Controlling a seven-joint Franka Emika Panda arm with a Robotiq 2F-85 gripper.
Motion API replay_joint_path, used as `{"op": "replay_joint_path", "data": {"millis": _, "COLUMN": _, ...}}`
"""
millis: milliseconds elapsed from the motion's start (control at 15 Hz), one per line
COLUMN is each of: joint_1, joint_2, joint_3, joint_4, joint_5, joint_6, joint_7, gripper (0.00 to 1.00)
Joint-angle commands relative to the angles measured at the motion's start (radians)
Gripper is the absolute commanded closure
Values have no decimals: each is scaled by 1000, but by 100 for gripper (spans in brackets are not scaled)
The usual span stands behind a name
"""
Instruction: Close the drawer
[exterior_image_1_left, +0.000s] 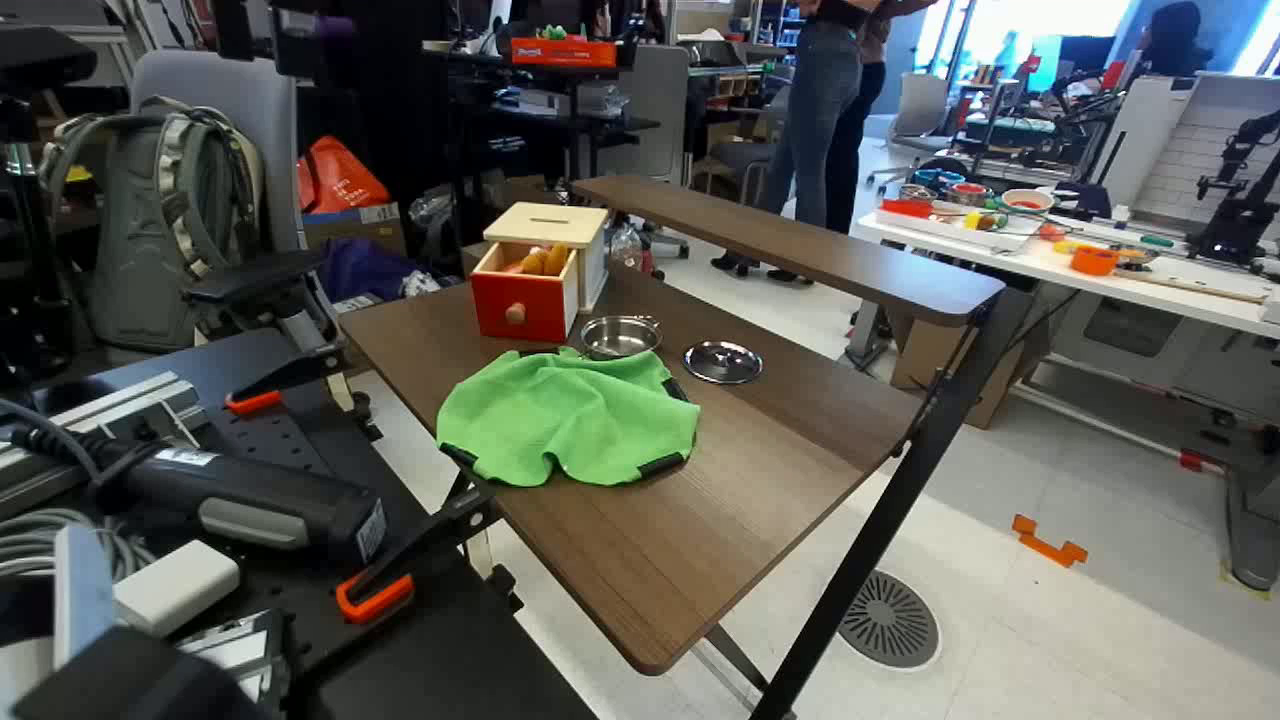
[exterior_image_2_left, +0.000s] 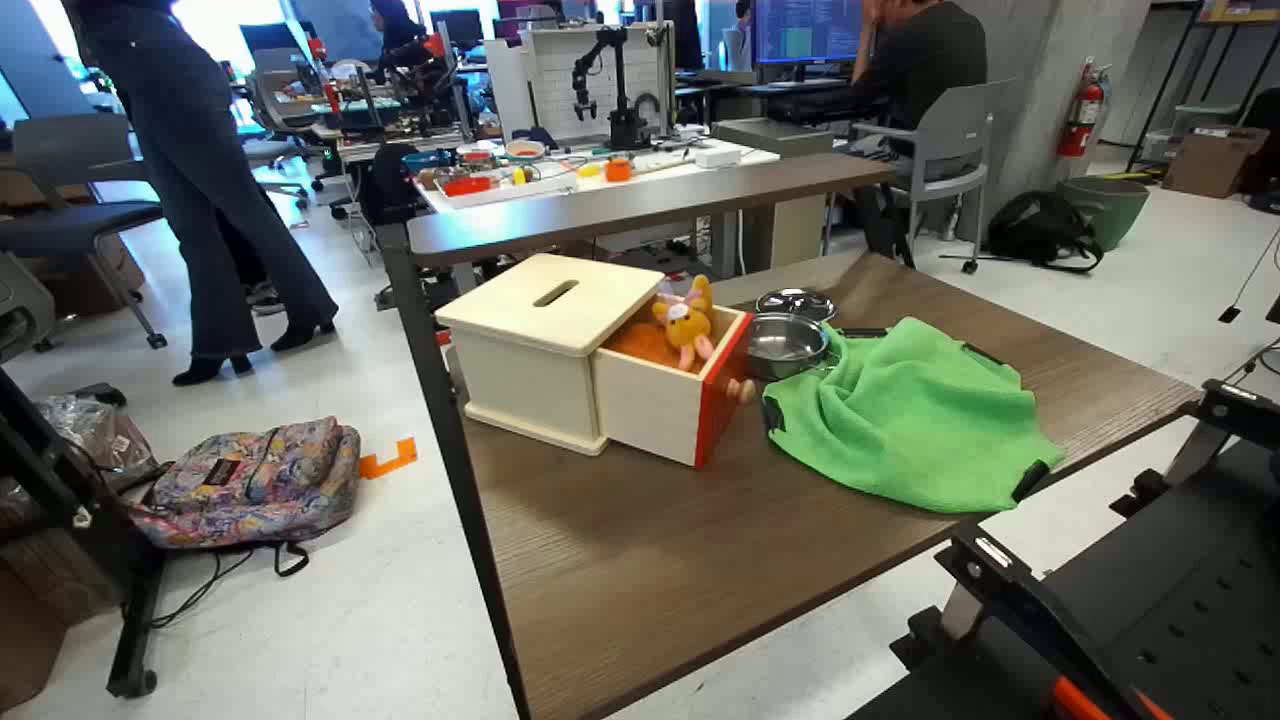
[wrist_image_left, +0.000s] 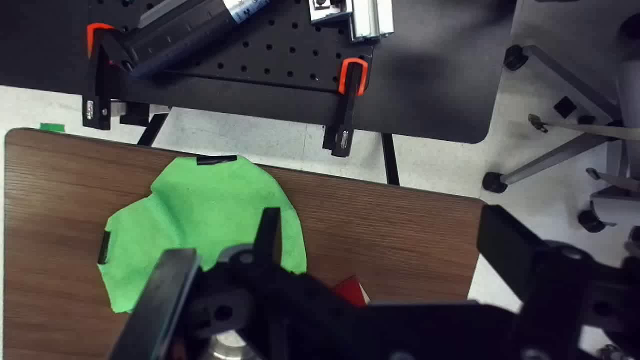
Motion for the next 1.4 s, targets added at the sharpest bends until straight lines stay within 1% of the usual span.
{"op": "replay_joint_path", "data": {"millis": 0, "joint_1": -6, "joint_2": 0, "joint_3": 6, "joint_4": 1, "joint_5": 2, "joint_6": -2, "joint_7": -2, "gripper": 0}}
{"op": "replay_joint_path", "data": {"millis": 333, "joint_1": -8, "joint_2": 68, "joint_3": -3, "joint_4": 0, "joint_5": -7, "joint_6": 93, "joint_7": -54, "gripper": 0}}
{"op": "replay_joint_path", "data": {"millis": 533, "joint_1": -10, "joint_2": 120, "joint_3": -7, "joint_4": -20, "joint_5": -26, "joint_6": 179, "joint_7": -108, "gripper": 0}}
{"op": "replay_joint_path", "data": {"millis": 867, "joint_1": -32, "joint_2": 204, "joint_3": -15, "joint_4": -100, "joint_5": -118, "joint_6": 414, "joint_7": -174, "gripper": 0}}
{"op": "replay_joint_path", "data": {"millis": 1067, "joint_1": -53, "joint_2": 267, "joint_3": -27, "joint_4": -124, "joint_5": -169, "joint_6": 511, "joint_7": -173, "gripper": 0}}
{"op": "replay_joint_path", "data": {"millis": 1333, "joint_1": -79, "joint_2": 383, "joint_3": -45, "joint_4": -127, "joint_5": -173, "joint_6": 679, "joint_7": -184, "gripper": 0}}
